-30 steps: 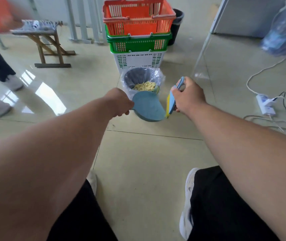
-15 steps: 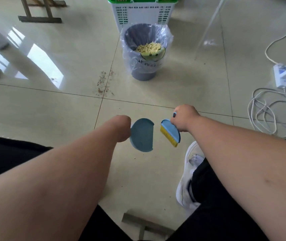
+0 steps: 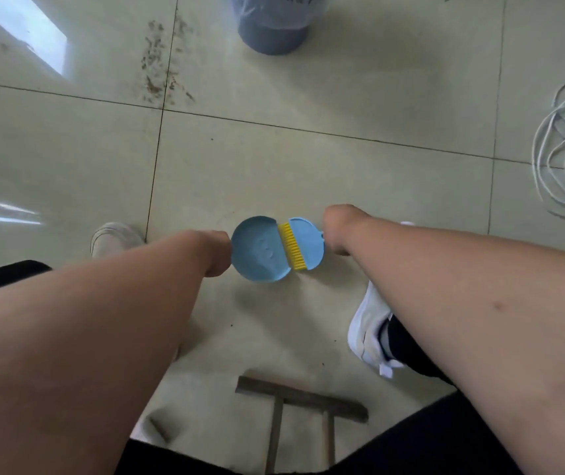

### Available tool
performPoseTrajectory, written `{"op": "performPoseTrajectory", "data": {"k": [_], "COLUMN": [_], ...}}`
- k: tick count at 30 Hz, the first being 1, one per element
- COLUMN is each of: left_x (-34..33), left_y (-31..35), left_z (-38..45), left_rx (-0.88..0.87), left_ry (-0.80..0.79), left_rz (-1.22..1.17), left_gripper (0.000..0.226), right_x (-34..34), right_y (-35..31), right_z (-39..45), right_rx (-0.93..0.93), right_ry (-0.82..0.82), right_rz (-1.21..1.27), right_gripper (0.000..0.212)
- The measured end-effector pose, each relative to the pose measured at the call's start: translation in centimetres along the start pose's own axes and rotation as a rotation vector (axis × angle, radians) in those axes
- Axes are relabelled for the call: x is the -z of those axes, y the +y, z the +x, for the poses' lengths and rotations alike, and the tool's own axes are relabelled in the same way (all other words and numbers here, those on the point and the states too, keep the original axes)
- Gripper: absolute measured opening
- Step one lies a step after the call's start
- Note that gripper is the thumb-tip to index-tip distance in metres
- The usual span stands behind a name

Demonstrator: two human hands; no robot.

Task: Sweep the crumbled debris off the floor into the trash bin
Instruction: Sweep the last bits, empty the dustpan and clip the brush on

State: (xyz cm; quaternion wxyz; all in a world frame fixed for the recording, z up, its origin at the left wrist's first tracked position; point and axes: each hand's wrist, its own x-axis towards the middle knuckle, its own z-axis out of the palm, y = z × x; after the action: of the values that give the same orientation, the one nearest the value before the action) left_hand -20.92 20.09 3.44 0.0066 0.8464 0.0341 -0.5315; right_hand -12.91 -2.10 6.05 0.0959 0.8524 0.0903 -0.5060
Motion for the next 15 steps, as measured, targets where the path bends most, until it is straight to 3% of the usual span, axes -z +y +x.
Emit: {"op": "performPoseTrajectory", "data": {"k": [3,6,9,15], "left_x": [-0.5,-0.1,0.1,-0.8], "left_y": [-0.6,-0.9,-1.4,-2.6], "left_z": [1.0,2.0,3.0,5.2], "left_rx": [0.001,0.041,0.117,0.227], "left_ry": [-0.053,-0.127,-0.180,-0.229], "left_rz": [-0.020,-0.254,-0.523,-0.636], "left_gripper": [0.049,0.033,0.023,0.018], "right_x": [0.4,0.5,0.8,2.4], "right_y": [-0.7,-1.5,-2.3,-2.0], "right_z": [1.4,3.1,4.2,5.5], "right_rx": [0.053,0.066,0.055,-0.019], "right_ry": [-0.018,-0.047,-0.013,0.080], "right_rz": [-0.151,-0.137,-0.107,-0.157], "right_gripper": [0.048,0.065,0.062,0.046]}}
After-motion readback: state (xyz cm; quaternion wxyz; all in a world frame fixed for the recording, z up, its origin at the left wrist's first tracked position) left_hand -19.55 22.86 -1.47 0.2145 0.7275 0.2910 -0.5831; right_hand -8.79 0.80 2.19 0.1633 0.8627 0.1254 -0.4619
